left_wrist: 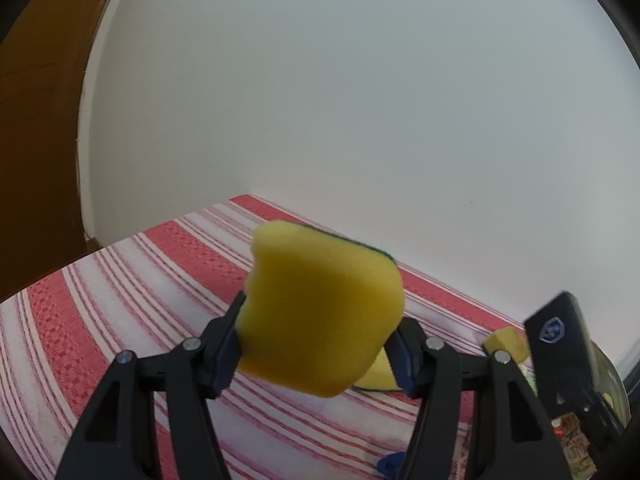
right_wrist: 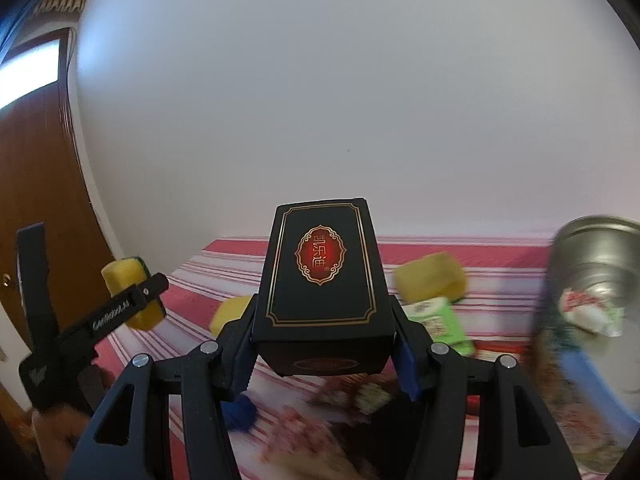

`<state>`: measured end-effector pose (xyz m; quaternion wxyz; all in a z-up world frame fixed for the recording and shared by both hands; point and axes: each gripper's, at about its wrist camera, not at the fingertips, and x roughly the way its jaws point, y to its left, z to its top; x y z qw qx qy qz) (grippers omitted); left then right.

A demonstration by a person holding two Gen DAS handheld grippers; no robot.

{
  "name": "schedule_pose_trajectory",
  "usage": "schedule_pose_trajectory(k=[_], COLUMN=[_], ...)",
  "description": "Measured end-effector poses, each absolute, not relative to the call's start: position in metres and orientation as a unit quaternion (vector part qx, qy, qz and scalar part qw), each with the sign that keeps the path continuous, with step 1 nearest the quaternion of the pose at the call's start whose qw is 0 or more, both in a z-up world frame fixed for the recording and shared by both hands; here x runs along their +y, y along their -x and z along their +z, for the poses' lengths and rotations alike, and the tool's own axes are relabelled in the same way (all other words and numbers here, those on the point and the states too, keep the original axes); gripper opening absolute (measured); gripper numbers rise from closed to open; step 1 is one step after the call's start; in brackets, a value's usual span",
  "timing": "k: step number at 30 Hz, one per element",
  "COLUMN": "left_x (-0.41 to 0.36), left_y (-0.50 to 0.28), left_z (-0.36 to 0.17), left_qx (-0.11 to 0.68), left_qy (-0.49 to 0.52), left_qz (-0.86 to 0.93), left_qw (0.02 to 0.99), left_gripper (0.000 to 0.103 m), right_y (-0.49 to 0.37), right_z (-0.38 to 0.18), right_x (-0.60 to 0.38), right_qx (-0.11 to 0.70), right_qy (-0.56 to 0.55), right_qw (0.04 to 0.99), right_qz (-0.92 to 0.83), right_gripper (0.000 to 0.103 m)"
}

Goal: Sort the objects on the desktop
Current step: 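Grasp the black box with red emblem with the right gripper and lift, then carry the black box and yellow sponge over the silver tin with both grippers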

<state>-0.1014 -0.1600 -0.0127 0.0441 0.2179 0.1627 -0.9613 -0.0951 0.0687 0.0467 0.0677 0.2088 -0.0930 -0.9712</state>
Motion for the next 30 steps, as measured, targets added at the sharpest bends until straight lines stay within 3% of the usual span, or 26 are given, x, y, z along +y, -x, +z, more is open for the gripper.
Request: schedule_pose_trajectory(k=[21, 30], left_x=[-0.123, -0.104], left_y=[0.086, 0.076], left_z=[-0.005, -0.004], left_qx=[0.083, 0.090], left_qy=[-0.186, -0.189], left_qz=[-0.978, -0.978], left_qw=[0.044, 0.022], left_gripper=[0.062, 0.062], right_y=[0.025, -0.013], right_z=[0.072, 0.083], right_x=[0.092, 0.105], right_qx=[-0.019, -0.005], right_qy=[-0.141, -0.118], right_qw=[0.045, 0.028], right_qz=[-0.989, -0.993], right_gripper=[0.060, 0.060])
